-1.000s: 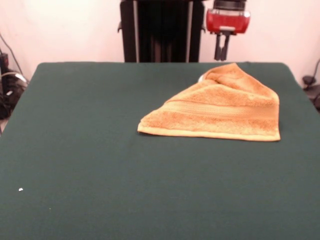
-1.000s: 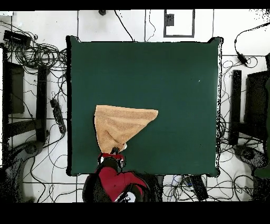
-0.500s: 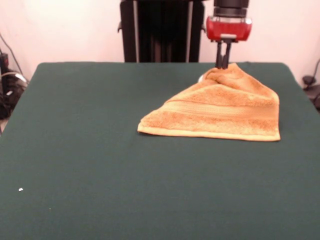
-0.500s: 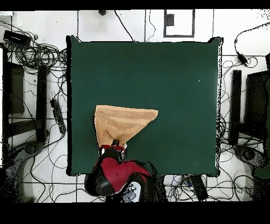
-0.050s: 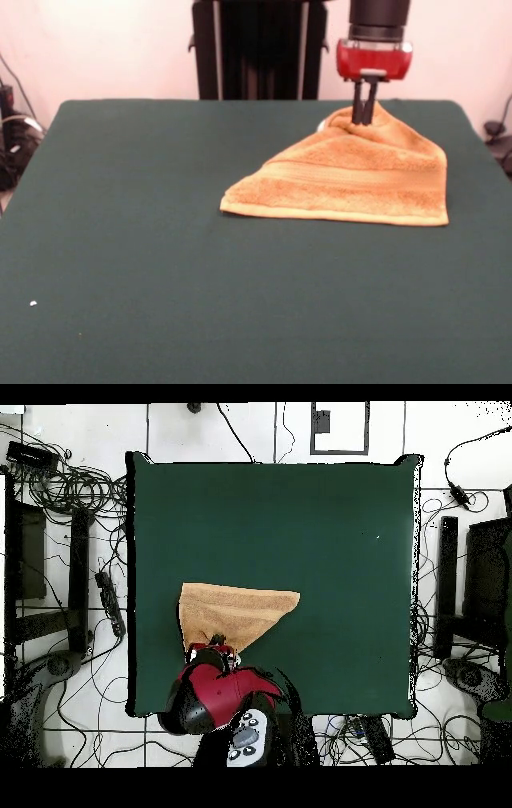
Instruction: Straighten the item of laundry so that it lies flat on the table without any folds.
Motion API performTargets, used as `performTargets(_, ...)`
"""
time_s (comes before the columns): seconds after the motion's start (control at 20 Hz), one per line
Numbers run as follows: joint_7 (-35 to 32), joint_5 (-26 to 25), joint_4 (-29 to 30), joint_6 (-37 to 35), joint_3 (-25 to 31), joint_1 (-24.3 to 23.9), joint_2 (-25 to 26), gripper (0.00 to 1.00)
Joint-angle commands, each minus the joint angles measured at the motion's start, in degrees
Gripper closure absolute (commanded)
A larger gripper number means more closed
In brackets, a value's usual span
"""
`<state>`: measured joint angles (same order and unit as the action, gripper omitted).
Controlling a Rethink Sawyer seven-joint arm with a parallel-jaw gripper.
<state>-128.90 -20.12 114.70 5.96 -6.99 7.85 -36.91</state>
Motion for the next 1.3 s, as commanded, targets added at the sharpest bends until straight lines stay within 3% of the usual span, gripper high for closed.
performTargets(0.05, -2.3, -0.6, -7.5, 0.3, 5.6, 1.7, 6.2, 0.00)
performTargets(0.35, -3.7, 1.0, -5.5, -3.3, 6.5, 1.9, 5.0, 0.00)
performTargets(0.7, -4.8, 0.6, -1.8, -3.3, 11.9, -1.6, 5.0, 0.00)
performTargets(1.15, -7.4, 2.6, 8.8, -6.6, 13.7, -1.5, -3.4, 0.00)
performTargets(1.3, -7.5, 2.6, 9.8, -6.0, 12.9, -0.9, -3.9, 0.00)
